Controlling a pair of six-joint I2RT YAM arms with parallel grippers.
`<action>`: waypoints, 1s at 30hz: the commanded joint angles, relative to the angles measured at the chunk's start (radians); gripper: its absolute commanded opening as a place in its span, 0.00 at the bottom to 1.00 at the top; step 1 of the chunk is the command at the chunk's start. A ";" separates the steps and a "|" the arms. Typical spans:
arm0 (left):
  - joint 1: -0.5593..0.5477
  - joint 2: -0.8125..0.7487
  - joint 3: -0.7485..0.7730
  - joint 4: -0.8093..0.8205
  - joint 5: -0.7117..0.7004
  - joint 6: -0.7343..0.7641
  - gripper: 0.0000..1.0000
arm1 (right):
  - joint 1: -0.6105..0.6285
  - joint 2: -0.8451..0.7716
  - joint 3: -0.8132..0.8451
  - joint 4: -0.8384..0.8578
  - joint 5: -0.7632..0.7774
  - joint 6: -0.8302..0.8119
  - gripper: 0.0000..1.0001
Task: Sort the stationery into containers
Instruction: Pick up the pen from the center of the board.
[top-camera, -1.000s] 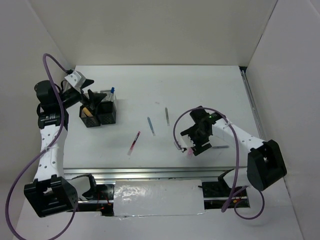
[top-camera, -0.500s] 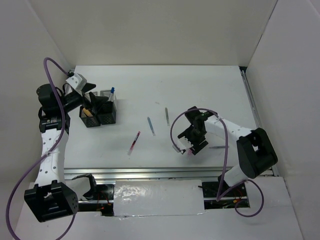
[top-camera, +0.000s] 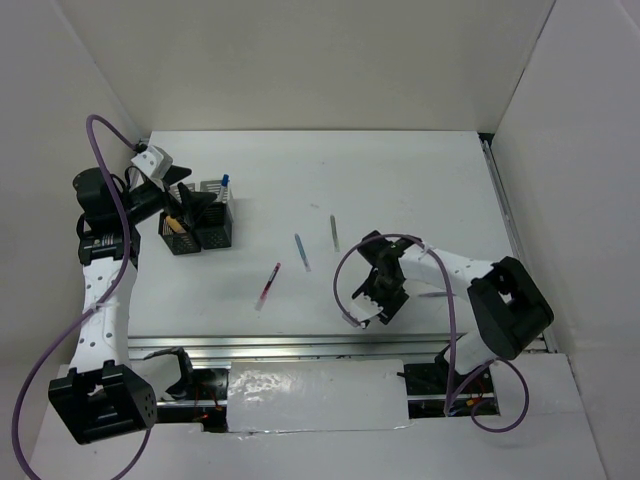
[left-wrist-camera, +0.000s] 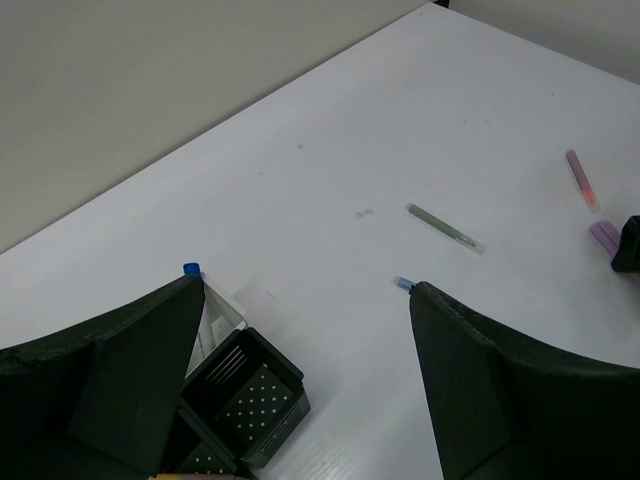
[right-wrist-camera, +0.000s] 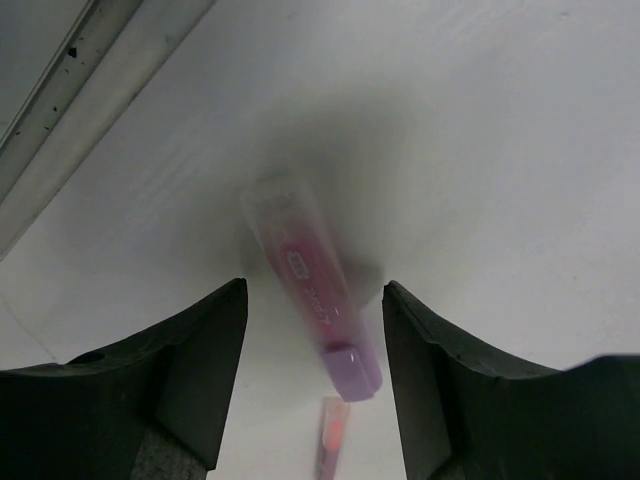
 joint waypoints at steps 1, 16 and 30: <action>0.008 -0.006 0.002 0.014 0.014 0.008 0.96 | 0.026 -0.033 -0.036 0.023 0.012 -0.015 0.63; 0.005 -0.018 -0.005 0.004 -0.009 -0.053 0.95 | 0.126 -0.040 -0.096 0.162 0.098 0.029 0.21; -0.251 -0.040 0.040 -0.236 -0.351 -0.400 0.92 | 0.463 -0.265 0.046 0.216 0.427 0.106 0.07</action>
